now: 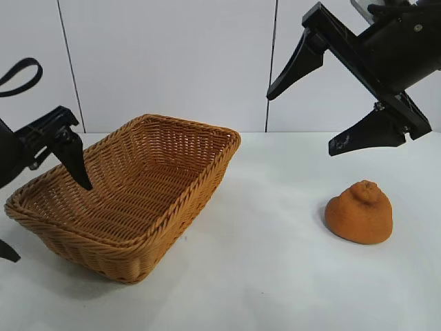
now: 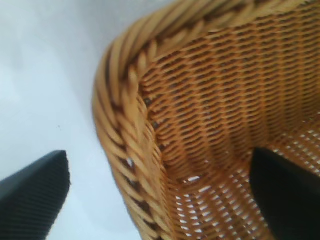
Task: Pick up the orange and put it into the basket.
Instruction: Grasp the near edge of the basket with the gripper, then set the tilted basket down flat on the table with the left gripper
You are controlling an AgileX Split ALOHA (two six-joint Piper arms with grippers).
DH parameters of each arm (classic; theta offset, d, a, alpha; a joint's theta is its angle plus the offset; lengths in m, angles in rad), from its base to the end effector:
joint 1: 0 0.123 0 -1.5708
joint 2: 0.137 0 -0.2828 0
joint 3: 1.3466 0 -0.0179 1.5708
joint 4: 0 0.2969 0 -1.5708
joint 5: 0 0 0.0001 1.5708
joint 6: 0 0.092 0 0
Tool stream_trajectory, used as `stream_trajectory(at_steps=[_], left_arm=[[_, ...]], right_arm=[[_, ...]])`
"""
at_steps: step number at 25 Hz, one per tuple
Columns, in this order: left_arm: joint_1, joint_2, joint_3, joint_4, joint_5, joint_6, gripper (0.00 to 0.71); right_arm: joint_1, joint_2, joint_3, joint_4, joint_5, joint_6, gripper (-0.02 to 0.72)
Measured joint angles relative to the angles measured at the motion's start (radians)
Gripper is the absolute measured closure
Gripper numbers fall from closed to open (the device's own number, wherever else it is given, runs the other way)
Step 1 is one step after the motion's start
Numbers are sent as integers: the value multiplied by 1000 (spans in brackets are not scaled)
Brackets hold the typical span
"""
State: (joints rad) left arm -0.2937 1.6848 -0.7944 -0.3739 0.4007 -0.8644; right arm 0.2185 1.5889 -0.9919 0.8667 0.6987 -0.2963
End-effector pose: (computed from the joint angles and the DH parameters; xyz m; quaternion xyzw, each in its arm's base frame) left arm 0.3063 -0.1064 0.1115 -0.4207 0.8834 -0.1839 0.0939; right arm 0.3361 0.1209 0.2053 0.0315 0.9314 0.3170 0.1760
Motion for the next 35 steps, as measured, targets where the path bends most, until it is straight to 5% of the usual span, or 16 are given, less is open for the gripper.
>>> stream_trajectory(at_steps=[9,12,18,35], left_arm=[[-13,117,0,3,-71,-1,32],[-13,117,0,-6,-70,-1,177],[-13,117,-1,-32,-67,-24,611],[24,136,-333,-8,203,59,618]], right_arm=[[0,0,0,0,0,0,36],[0,0,0,0,0,0,36],[0,0,0,0,0,0,36],[0,0,0,-4,5,0,36]])
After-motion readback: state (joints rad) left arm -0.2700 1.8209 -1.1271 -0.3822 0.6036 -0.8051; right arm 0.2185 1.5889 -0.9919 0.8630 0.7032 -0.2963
